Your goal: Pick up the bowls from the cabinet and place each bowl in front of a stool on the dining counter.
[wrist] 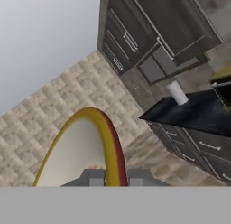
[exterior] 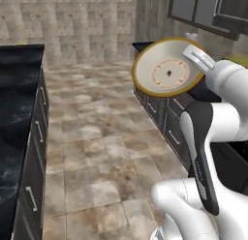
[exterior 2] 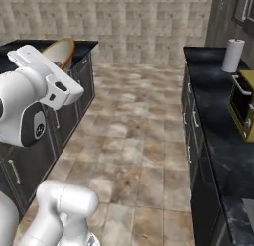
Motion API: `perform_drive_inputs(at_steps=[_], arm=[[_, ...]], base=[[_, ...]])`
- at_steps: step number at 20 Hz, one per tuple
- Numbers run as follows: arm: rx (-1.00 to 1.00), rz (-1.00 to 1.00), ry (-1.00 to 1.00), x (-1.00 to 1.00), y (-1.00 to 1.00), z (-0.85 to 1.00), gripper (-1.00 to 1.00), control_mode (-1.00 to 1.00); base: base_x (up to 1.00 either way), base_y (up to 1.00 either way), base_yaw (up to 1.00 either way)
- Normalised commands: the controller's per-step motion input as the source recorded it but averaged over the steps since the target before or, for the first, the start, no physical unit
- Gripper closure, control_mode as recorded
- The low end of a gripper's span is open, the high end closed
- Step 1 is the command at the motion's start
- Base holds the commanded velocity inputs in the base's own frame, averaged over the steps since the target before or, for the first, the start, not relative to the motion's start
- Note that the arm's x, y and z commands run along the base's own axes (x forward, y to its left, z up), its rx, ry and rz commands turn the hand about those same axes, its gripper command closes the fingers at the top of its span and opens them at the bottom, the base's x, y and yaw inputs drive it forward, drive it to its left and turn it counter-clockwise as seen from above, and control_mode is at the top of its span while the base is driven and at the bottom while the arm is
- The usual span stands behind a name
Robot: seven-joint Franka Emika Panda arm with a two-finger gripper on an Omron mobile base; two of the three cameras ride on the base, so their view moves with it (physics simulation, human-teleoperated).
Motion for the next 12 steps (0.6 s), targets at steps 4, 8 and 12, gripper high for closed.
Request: perform_drive_inputs(at_steps=[4,8,12], arm=[[0.0,0.0,0.0,0.0,0.0,0.0,1.0,1.0],[0.0,0.0,0.0,0.0,0.0,0.0,1.0,1.0],[0.0,0.0,0.0,0.0,0.0,0.0,1.0,1.0]], base=[[1.0,-0.18,0.13],[1.0,-0.27,0.17],[1.0,-0.37,0.13]])
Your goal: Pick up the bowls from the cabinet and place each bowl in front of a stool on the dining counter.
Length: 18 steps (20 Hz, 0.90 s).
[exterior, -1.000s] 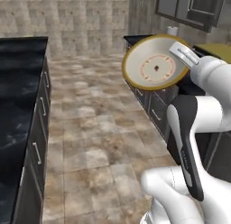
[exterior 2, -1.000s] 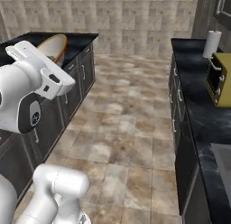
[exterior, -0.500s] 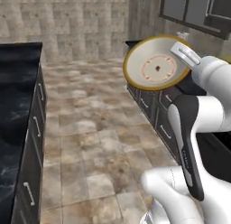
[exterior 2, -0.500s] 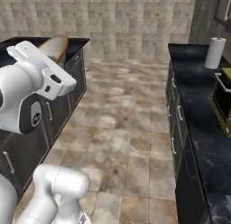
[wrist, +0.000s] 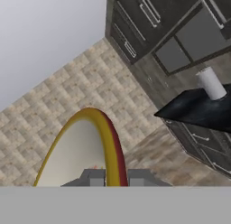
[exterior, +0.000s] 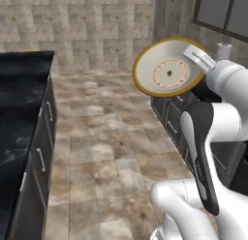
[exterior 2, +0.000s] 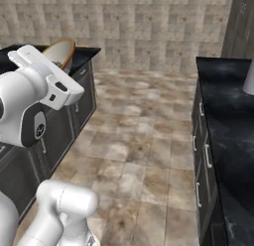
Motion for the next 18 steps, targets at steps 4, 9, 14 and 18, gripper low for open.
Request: perform_drive_inputs(at_steps=[4,9,14,18], arm=[[0.0,0.0,0.0,0.0,0.0,0.0,1.0,1.0],[0.0,0.0,0.0,0.0,0.0,0.0,1.0,1.0],[0.0,0.0,0.0,0.0,0.0,0.0,1.0,1.0],[0.0,0.0,0.0,0.0,0.0,0.0,1.0,1.0]], base=[[1.0,-0.47,0.06],[1.0,-0.51,0.02],[1.0,-0.33,0.03],[1.0,-0.29,0.04]])
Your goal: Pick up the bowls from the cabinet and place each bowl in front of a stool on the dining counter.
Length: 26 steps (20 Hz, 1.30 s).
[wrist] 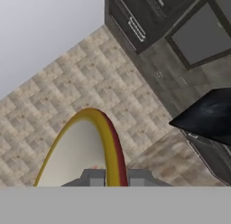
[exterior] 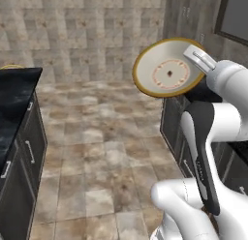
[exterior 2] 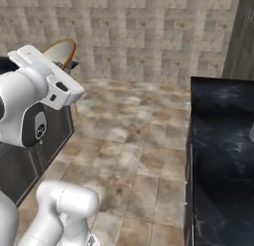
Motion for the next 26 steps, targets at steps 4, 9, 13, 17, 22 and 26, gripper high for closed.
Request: perform_drive_inputs(at_steps=[4,9,13,17,22,26], arm=[[0.0,0.0,0.0,0.0,0.0,0.0,1.0,1.0],[0.0,0.0,0.0,0.0,0.0,0.0,1.0,1.0],[0.0,0.0,0.0,0.0,0.0,0.0,1.0,1.0],[0.0,0.0,0.0,0.0,0.0,0.0,1.0,1.0],[0.0,0.0,0.0,0.0,0.0,0.0,1.0,1.0],[0.0,0.0,0.0,0.0,0.0,0.0,1.0,1.0]], base=[[1.0,-0.26,0.07],[1.0,-0.3,0.23],[1.0,-0.32,0.23],[1.0,-0.46,0.27],[1.0,-0.57,0.31],[1.0,-0.57,0.31]])
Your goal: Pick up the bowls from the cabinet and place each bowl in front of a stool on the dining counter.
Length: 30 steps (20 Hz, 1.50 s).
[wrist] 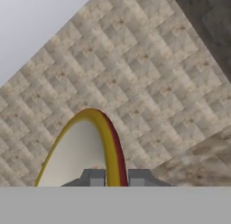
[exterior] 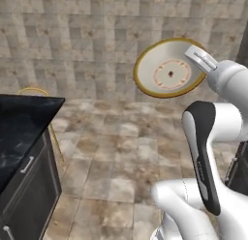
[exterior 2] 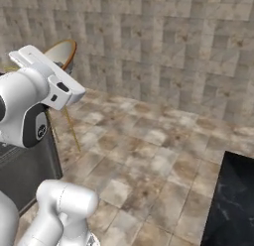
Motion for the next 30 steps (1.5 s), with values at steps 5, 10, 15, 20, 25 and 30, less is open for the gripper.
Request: perform_drive_inputs(at_steps=[5,10,15,20,25,30], arm=[[0.0,0.0,0.0,0.0,0.0,0.0,1.0,1.0],[0.0,0.0,0.0,0.0,0.0,0.0,1.0,1.0],[0.0,0.0,0.0,0.0,0.0,0.0,1.0,1.0],[0.0,0.0,0.0,0.0,0.0,0.0,1.0,1.0],[0.0,0.0,0.0,0.0,0.0,0.0,1.0,1.0],[0.0,0.0,0.0,0.0,0.0,0.0,1.0,1.0]], base=[[1.0,-0.58,0.32],[1.0,-0.59,0.32],[1.0,-0.66,0.33],[1.0,-0.58,0.4],[1.0,-0.54,0.47],[1.0,-0.46,0.52]])
